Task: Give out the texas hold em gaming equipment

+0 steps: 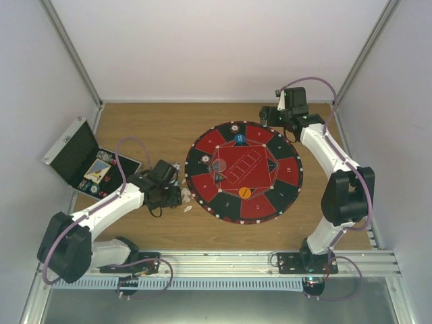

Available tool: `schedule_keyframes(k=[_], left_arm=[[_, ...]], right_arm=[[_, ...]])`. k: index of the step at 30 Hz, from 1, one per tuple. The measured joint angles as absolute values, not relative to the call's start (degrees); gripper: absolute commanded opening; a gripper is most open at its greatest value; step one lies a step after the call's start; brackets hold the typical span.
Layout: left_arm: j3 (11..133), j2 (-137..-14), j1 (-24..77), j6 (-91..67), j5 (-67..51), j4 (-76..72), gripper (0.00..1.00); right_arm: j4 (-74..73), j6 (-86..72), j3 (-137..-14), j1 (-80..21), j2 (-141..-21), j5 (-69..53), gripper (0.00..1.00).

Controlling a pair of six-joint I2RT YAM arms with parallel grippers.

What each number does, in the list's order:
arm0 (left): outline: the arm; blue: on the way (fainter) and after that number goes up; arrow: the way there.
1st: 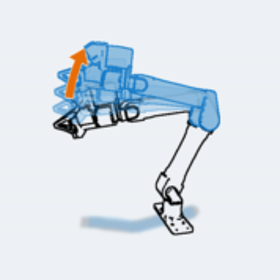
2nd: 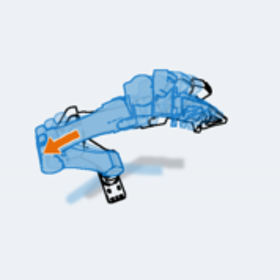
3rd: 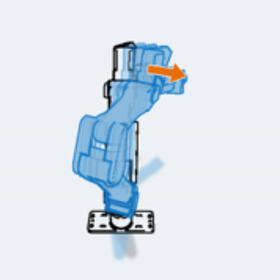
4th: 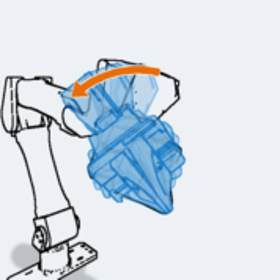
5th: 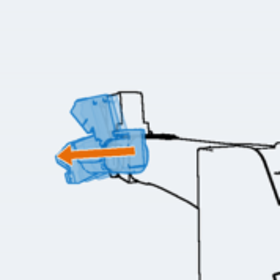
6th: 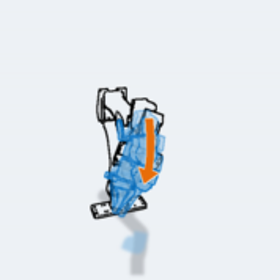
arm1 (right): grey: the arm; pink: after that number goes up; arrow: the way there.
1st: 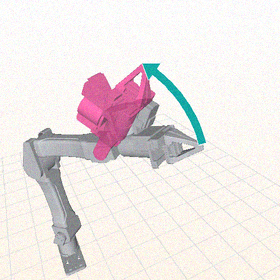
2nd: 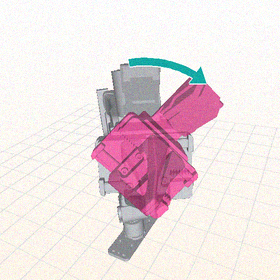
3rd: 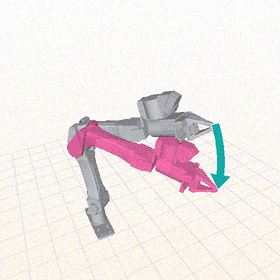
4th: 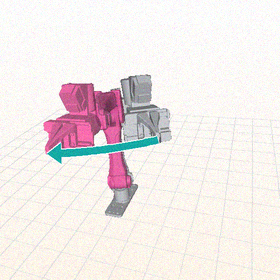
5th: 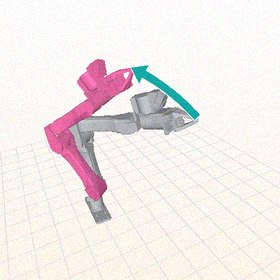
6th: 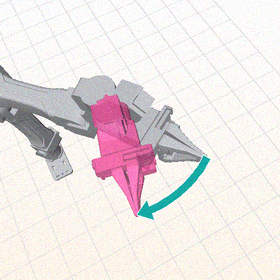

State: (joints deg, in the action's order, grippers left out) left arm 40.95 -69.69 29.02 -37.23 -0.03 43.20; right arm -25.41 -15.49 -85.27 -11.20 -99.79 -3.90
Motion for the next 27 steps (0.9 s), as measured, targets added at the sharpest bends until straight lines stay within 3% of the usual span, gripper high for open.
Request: schedule_keyframes(k=[27], left_arm=[[40.7, -81.9, 30.6, -36.4, 2.2, 37.5, 0.58]], right_arm=[[-23.5, -17.4, -82.7, -10.9, -97.5, -2.0, 0.93]])
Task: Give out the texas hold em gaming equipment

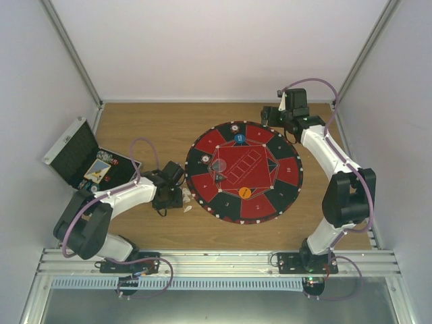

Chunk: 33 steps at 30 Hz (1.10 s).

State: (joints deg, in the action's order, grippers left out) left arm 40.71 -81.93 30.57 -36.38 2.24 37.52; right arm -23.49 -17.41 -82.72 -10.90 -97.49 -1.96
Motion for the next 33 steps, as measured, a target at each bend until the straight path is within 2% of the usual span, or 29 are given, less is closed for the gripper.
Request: schedule_keyframes(k=[19, 33], left_arm=[[40.8, -82.7, 32.6, -36.4, 5.0, 37.6, 0.55], [41.1, -83.7, 34.5, -36.4, 7.0, 37.5, 0.47]], right_arm=[[-23.5, -17.5, -82.7, -10.9, -97.5, -1.5, 0.93], [-23.5, -17.8, -82.7, -10.9, -97.5, -1.5, 0.93]])
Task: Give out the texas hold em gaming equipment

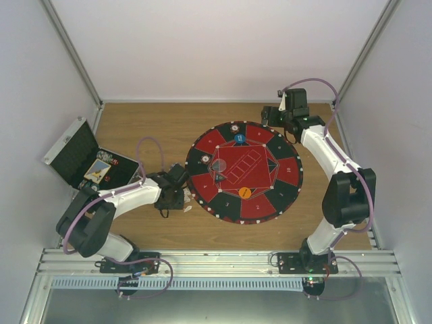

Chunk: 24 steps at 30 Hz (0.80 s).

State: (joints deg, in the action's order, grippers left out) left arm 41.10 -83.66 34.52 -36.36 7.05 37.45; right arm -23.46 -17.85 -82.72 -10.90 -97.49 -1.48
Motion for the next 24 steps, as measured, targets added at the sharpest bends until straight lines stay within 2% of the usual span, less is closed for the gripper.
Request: schedule_keyframes(k=[11, 24], left_arm=[[40.8, -83.9, 35.2, -35.8, 7.3, 36.7, 0.32], [42.0, -82.9, 39.0, -35.6, 6.0, 38.5, 0.3]], right_arm=[[-23.4, -17.9, -82.7, -10.9, -97.5, -1.4, 0.93], [-23.2, -18.9, -82.7, -10.9, -97.5, -1.3, 0.93]])
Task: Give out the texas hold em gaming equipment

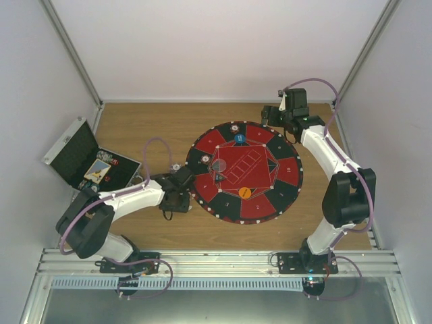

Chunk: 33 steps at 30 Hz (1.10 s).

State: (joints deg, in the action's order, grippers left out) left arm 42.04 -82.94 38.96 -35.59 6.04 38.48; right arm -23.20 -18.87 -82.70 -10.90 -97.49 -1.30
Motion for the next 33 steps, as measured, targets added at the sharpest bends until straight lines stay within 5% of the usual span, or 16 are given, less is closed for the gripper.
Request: schedule_keyframes(k=[33], left_arm=[[43.5, -83.3, 38.1, -38.0, 5.1, 41.2, 0.35]], right_arm=[[-23.0, -18.9, -82.3, -10.9, -97.5, -1.1, 0.93]])
